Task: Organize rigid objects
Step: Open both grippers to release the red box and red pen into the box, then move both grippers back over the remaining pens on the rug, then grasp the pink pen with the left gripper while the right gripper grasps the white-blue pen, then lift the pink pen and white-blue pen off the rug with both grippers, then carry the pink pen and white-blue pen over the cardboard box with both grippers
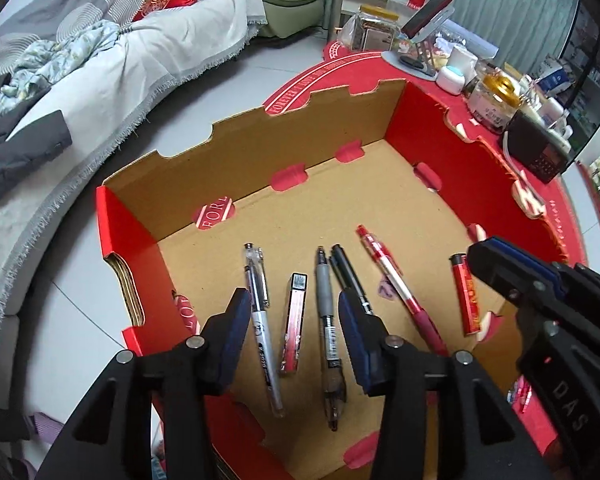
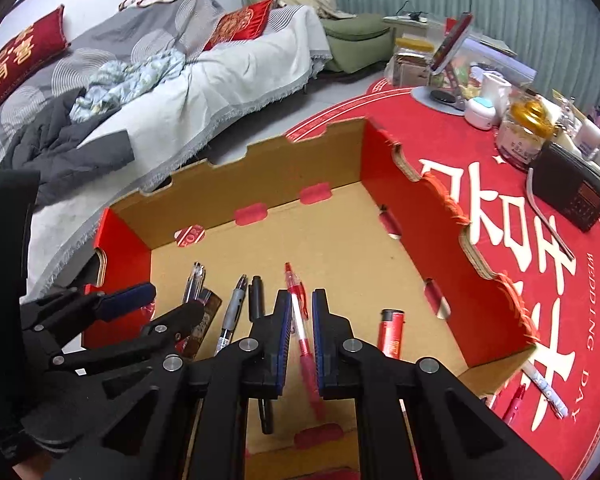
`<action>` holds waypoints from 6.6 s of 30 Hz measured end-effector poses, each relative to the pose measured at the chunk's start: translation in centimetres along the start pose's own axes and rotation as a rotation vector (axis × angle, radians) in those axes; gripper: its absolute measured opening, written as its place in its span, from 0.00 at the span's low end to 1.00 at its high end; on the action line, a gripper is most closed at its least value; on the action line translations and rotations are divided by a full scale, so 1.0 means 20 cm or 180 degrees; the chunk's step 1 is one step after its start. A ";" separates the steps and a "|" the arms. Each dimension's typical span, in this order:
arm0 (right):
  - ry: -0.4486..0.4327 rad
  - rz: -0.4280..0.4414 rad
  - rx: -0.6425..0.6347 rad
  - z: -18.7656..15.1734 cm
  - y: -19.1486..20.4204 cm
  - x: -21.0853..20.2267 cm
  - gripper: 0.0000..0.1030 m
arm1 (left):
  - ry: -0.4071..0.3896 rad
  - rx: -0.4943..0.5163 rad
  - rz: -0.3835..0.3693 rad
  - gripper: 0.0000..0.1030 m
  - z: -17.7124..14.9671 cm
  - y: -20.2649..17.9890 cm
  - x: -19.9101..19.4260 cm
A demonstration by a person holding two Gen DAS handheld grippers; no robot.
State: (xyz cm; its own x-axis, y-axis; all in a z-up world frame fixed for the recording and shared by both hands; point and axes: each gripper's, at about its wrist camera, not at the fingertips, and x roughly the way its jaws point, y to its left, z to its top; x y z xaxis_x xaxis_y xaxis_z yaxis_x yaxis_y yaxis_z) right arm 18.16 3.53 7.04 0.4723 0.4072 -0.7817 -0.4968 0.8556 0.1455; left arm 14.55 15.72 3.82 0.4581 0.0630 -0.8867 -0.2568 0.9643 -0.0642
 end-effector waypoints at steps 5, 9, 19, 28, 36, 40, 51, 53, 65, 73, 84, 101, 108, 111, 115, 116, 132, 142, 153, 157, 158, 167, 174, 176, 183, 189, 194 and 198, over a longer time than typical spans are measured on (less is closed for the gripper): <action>-0.0092 0.0015 0.0149 -0.07 -0.05 -0.13 0.11 | -0.0153 0.0116 -0.0116 0.48 -0.05 -0.05 -0.11; -0.0187 0.0031 0.0283 -0.18 -0.07 -0.26 0.11 | -0.0292 0.0235 -0.0149 0.48 -0.11 -0.11 -0.22; -0.0246 -0.0082 0.0399 -0.48 -0.13 -0.49 0.11 | -0.0447 0.0636 -0.0245 0.48 -0.39 -0.33 -0.43; -0.0088 -0.0256 0.0648 -0.76 -0.29 -0.58 0.11 | -0.0373 0.0989 -0.0354 0.48 -0.61 -0.52 -0.48; -0.0036 -0.0355 0.0837 -0.92 -0.37 -0.62 0.11 | -0.0164 0.1167 -0.0353 0.48 -0.77 -0.59 -0.39; -0.0025 -0.0423 0.0889 -1.00 -0.40 -0.64 0.11 | -0.0105 0.1183 -0.0376 0.48 -0.86 -0.59 -0.37; -0.0080 -0.0340 0.1287 -1.12 -0.59 -0.71 0.11 | 0.0123 0.1192 -0.0520 0.48 -0.97 -0.62 -0.28; -0.0100 -0.0362 0.1278 -1.10 -0.63 -0.71 0.11 | 0.0135 0.1182 -0.0549 0.48 -0.96 -0.64 -0.28; -0.0162 -0.0440 0.1409 -1.04 -0.82 -0.63 0.11 | 0.0195 0.1169 -0.0746 0.48 -0.78 -0.85 -0.17; -0.0210 -0.0532 0.1220 -0.89 -1.02 -0.59 0.16 | 0.0134 0.1295 -0.1146 0.48 -0.62 -1.06 -0.14; -0.0240 -0.0759 0.0467 -0.68 -1.13 -0.50 0.67 | 0.0224 0.1461 -0.1163 0.48 -0.53 -1.32 0.04; 0.0358 0.0095 -0.0933 -0.46 -1.14 -0.07 0.43 | 0.0203 0.1480 -0.0963 0.48 -0.50 -1.33 0.13; 0.0525 0.0149 -0.0974 -0.46 -1.09 0.05 0.42 | 0.0162 0.1550 -0.0864 0.44 -0.49 -1.37 0.15; 0.0602 0.0094 -0.0797 -0.44 -1.12 0.07 0.31 | 0.0133 0.1556 -0.0747 0.20 -0.47 -1.35 0.15; 0.0680 0.0028 -0.0591 -0.43 -1.17 0.07 0.11 | 0.0302 0.1507 -0.0762 0.09 -0.42 -1.33 0.17; 0.0682 0.0009 -0.0601 -0.43 -1.16 0.07 0.11 | 0.0259 0.1610 -0.0679 0.10 -0.44 -1.35 0.16; 0.0891 -0.0496 -0.0295 -0.55 -1.10 -0.02 0.10 | 0.0401 0.1821 -0.0509 0.10 -0.54 -1.31 0.10; 0.0666 -0.0497 0.0384 -0.87 -1.01 -0.29 0.10 | 0.0357 0.1824 -0.0683 0.10 -0.78 -1.15 -0.05; 0.0634 -0.0197 0.0572 -1.04 -0.60 -0.43 0.10 | 0.0428 0.1471 -0.0770 0.10 -0.90 -0.84 -0.13; 0.0870 -0.0302 0.0408 -1.06 -0.53 -0.37 0.10 | 0.0435 0.1566 -0.0732 0.10 -0.92 -0.84 -0.13; 0.0941 -0.0311 0.0377 -1.05 -0.53 -0.36 0.10 | 0.0440 0.1579 -0.0708 0.10 -0.92 -0.84 -0.13; 0.1033 -0.0441 0.0117 -1.03 -0.48 -0.33 0.10 | 0.0389 0.1648 -0.0774 0.10 -0.94 -0.82 -0.13; 0.0786 -0.0624 0.0316 -1.08 -0.43 -0.38 0.10 | 0.0201 0.1733 -0.0592 0.10 -0.97 -0.82 -0.16; 0.0718 -0.0629 0.0312 -1.09 -0.40 -0.41 0.10 | 0.0142 0.1655 -0.0617 0.10 -0.96 -0.78 -0.19; 0.0486 -0.0620 0.0424 -1.11 -0.34 -0.47 0.10 | 0.0215 0.1437 -0.0583 0.09 -0.99 -0.69 -0.17; 0.0345 -0.0596 0.0408 -1.11 -0.28 -0.51 0.10 | 0.0172 0.1442 -0.0538 0.09 -1.01 -0.70 -0.18; 0.0314 -0.0590 0.0426 -1.11 -0.28 -0.51 0.10 | 0.0129 0.1417 -0.0466 0.09 -0.99 -0.69 -0.19; 0.0285 -0.0592 0.0429 -1.11 -0.28 -0.52 0.10 | 0.0096 0.1380 -0.0424 0.09 -0.99 -0.67 -0.20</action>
State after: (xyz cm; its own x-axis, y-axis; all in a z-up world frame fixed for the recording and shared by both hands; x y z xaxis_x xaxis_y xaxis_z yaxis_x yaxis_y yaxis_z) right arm -0.16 -12.49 0.85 0.4774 0.2138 -0.8523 -0.3028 0.9505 0.0688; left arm -0.66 -2.62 -0.86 0.4363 -0.0703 -0.8971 0.1856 0.9825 0.0133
